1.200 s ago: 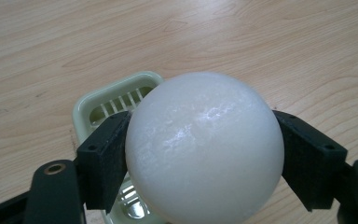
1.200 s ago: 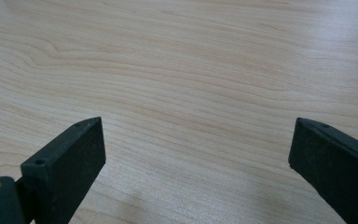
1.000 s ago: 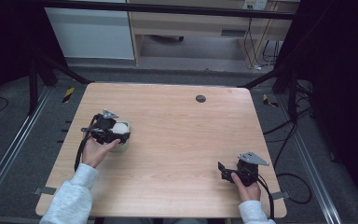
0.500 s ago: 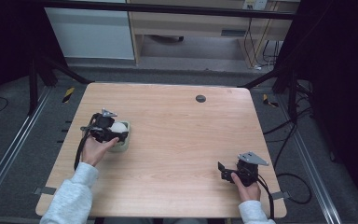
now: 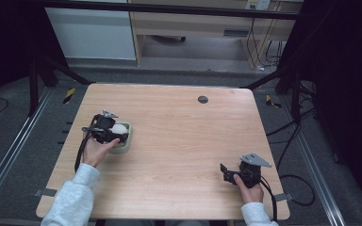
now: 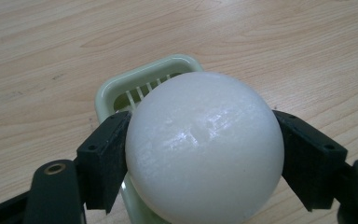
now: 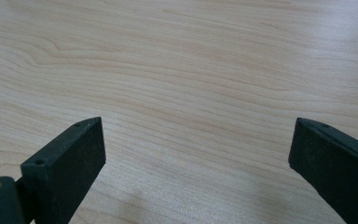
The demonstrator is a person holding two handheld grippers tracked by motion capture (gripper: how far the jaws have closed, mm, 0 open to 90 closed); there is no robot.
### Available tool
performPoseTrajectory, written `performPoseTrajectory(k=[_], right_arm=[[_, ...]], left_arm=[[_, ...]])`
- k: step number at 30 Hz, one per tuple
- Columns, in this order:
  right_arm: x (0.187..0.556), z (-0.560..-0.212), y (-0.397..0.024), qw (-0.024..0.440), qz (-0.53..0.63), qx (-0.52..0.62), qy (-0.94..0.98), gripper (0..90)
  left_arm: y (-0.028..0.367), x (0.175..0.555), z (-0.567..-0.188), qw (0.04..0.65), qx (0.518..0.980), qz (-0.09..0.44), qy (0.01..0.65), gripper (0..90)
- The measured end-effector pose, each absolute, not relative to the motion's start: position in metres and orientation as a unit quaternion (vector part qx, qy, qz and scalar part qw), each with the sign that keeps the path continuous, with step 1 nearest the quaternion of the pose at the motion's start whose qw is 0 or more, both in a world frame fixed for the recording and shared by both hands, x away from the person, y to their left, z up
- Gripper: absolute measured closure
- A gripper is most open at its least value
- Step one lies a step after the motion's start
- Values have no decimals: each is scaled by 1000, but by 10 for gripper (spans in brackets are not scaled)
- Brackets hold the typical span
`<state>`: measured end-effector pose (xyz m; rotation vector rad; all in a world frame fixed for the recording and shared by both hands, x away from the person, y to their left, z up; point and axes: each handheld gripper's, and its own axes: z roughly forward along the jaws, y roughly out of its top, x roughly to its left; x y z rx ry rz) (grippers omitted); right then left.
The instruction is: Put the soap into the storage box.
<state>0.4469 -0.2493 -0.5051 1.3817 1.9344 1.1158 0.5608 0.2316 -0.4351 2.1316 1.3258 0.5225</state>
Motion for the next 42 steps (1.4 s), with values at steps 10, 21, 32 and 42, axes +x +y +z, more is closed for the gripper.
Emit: performPoseTrajectory(k=[10, 21, 32, 42], right_arm=[[447, -505, -249, 254, 411, 509, 713, 41], [447, -505, -249, 253, 411, 509, 713, 41], [447, -505, -249, 252, 410, 510, 713, 41], [447, -505, -249, 252, 410, 510, 713, 41]], left_arm=[[234, 564, -438, 277, 796, 194, 501, 239], [237, 564, -444, 273, 796, 191, 505, 239], [238, 563, -451, 271, 797, 185, 506, 239], [238, 563, -456, 267, 798, 182, 509, 239]])
